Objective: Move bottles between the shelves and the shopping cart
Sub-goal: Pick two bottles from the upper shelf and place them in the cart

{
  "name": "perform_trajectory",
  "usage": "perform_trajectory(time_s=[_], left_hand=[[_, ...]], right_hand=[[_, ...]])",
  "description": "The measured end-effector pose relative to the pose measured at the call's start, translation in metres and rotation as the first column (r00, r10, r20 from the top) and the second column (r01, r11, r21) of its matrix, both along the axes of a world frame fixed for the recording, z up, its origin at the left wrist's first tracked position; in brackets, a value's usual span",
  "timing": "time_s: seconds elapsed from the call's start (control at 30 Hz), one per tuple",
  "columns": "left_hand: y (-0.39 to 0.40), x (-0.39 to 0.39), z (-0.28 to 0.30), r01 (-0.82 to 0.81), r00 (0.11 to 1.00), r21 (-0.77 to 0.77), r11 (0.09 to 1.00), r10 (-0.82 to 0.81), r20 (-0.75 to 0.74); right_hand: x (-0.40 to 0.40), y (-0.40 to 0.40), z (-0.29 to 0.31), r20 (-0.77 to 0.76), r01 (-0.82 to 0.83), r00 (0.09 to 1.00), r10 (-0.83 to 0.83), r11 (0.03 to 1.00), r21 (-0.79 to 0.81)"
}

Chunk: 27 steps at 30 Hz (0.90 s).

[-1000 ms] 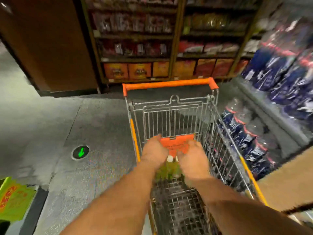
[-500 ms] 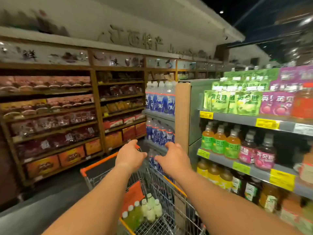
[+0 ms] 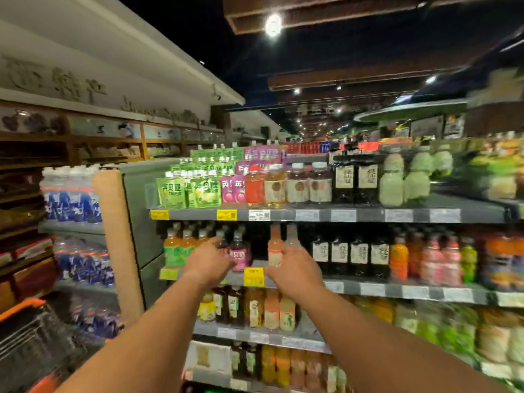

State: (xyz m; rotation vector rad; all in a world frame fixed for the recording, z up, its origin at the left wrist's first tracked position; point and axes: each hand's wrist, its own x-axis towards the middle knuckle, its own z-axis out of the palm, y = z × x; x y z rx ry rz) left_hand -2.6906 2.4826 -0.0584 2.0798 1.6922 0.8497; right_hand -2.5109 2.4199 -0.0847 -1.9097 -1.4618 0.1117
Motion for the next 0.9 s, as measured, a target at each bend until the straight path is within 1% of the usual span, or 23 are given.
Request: perform_trajectory(time_s=[0.17,0.27,0.37,0.43,0.5,0.63,0.73,0.9], left_hand=[[-0.009,0.092,-0.014,0.110,0.993,-0.033,0.993,-0.108,0.047],[-0.002,0.117,-0.027,0.128,0.988,-0.051,0.990,-0.124,0.088],[0.015,0.125,-0.039,0.109,0.991,-0.085,0.990,-0.102,0.088],[0.033,0.124,-0.046,0.084,0.993,-0.112,0.990,-0.074,0.091],[0.058,0.121,-0.055,0.055,0.997,-0.117,0.992,-0.048,0.059],[0.122,0.124,-0.076,0.042,0.999,-0.127,0.991,-0.039,0.025],[0.182,0.137,-0.091,0.066,0.997,-0.144,0.987,-0.059,0.057],[0.274,0.164,-0.107,0.150,0.982,-0.226,0.963,-0.119,0.145]], right_hand=[[0.085,-0.024,-0.018,-0.046,0.093,0.995,-0.094,0.995,-0.024],[0.112,-0.020,-0.031,-0.049,0.111,0.992,-0.114,0.993,-0.043],[0.120,-0.001,-0.042,-0.065,0.080,0.994,-0.086,0.993,-0.088],[0.119,0.019,-0.049,-0.086,0.050,0.994,-0.060,0.993,-0.108],[0.116,0.044,-0.057,-0.104,0.026,0.994,-0.038,0.993,-0.112],[0.113,0.104,-0.074,-0.113,0.023,0.993,-0.039,0.990,-0.139],[0.118,0.159,-0.083,-0.132,0.068,0.987,-0.088,0.987,-0.145],[0.122,0.247,-0.086,-0.216,0.133,0.962,-0.167,0.978,-0.164]])
